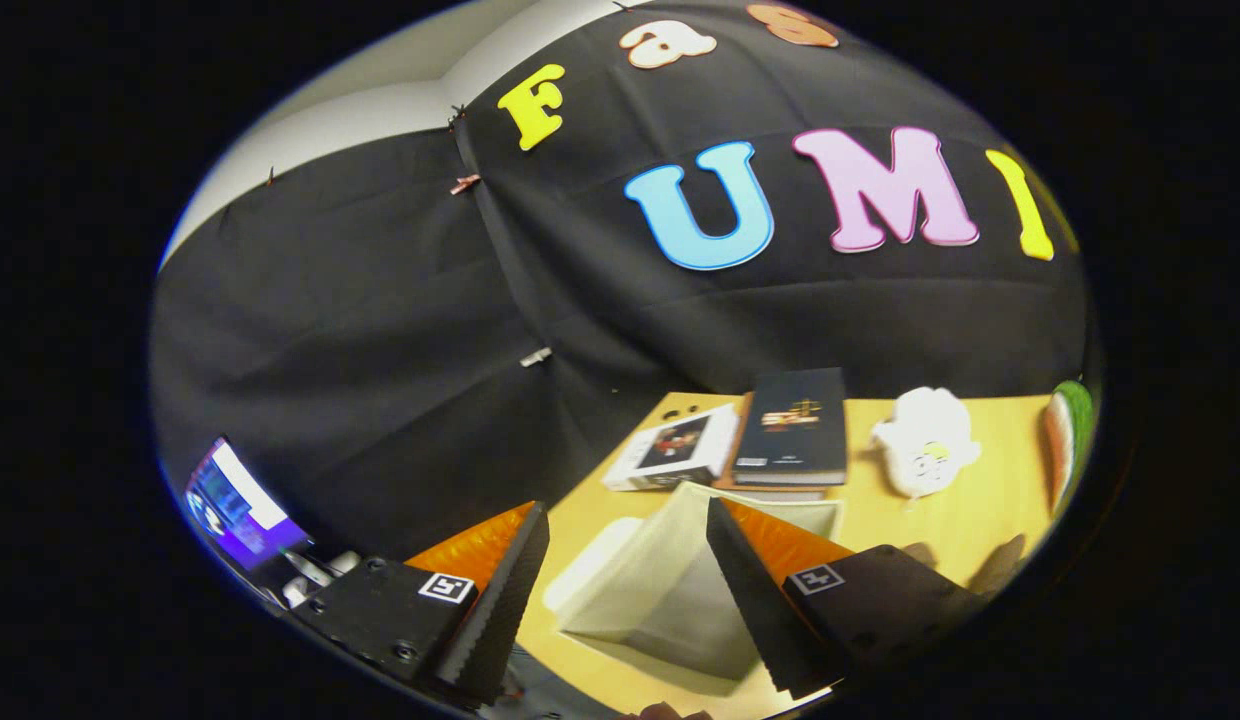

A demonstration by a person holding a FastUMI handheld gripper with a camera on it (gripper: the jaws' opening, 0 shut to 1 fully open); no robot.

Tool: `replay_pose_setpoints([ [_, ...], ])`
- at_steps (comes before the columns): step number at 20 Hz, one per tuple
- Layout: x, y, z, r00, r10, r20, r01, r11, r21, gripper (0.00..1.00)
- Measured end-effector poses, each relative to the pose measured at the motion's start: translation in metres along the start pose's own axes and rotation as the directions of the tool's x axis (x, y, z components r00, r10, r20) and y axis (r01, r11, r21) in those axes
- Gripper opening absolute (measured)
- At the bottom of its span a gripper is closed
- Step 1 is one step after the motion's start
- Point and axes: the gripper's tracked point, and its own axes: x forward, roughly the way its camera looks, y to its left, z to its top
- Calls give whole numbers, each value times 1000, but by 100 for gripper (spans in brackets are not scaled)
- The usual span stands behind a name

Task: Open the storage box then place both shoes into the box .Put the left shoe in first, then the right shoe, with the right side of both shoes facing outward in a uniform manner.

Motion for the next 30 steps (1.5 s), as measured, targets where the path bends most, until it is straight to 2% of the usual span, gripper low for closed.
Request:
replay_pose_setpoints([
  [5, -45, -81, -24, 985, -172, -3, 172, 985, -7, 98],
  [9, -80, -153, -55, 947, -317, -49, 314, 947, -65, 98],
  [13, -105, -217, -92, 901, -415, -128, 395, 905, -160, 98],
  [17, -101, -249, -140, 874, -422, -240, 379, 902, -206, 98],
  [23, -55, -287, -211, 812, -412, -412, 293, 900, -323, 98],
  [26, -35, -300, -222, 806, -390, -444, 264, 910, -321, 99],
  [30, -11, -307, -225, 810, -342, -476, 254, 937, -241, 97],
])
